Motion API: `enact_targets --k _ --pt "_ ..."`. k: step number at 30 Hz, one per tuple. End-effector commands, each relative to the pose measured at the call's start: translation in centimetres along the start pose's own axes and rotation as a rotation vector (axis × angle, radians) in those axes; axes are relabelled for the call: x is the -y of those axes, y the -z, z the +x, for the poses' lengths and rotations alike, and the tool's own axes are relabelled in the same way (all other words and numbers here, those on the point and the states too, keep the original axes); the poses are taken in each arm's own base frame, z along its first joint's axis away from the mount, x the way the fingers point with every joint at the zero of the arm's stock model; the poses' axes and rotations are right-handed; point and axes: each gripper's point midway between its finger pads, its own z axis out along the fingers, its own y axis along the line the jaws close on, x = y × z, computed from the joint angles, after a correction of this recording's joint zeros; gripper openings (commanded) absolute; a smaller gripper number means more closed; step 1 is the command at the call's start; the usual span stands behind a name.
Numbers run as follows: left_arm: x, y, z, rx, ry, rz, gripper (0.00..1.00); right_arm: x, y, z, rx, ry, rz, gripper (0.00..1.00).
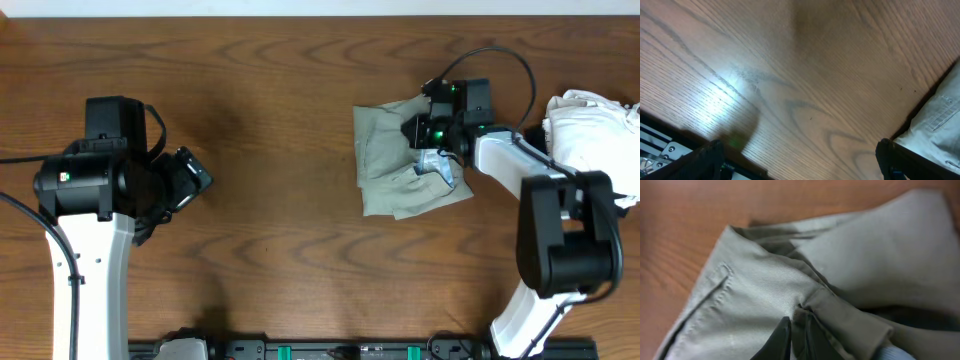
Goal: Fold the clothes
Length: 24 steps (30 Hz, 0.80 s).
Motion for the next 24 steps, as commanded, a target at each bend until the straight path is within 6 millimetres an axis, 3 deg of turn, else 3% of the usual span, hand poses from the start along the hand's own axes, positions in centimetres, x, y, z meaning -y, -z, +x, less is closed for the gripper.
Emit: enact_targets --k 1,6,8,11,14,16,24 --pt "-0.4 -0.3 -0.1 -0.002 0.010 -0.019 0.98 0.1 5.0 -4.3 0.156 -0.052 0.120 0.11" --pt "-0.4 -0.3 -0.1 -0.002 0.007 -0.019 0.98 -0.3 13.1 -6.5 0.290 -0.044 0.292 0.14" --pt "-0.4 -0.3 -0.1 -0.002 0.007 -0.019 0.98 -1.4 15.9 -6.0 0.299 -0.044 0.295 0.14" --pt "-0.4 -0.3 -0.1 -0.002 0.007 -0.019 0.98 -4.5 18.0 -4.3 0.254 -0.036 0.179 0.13" --pt "-0.4 -0.3 -0.1 -0.002 0.007 -0.019 0.98 -8.6 18.4 -1.7 0.148 0.025 -0.020 0.14" --pt "-0.4 -0.3 -0.1 -0.002 0.007 -0.019 0.98 -9.9 18.0 -0.2 0.084 0.042 -0.088 0.15" --pt "-0.4 -0.3 -0.1 -0.003 0.007 -0.019 0.98 -14.5 13.1 4.7 -0.166 0.078 -0.334 0.14"
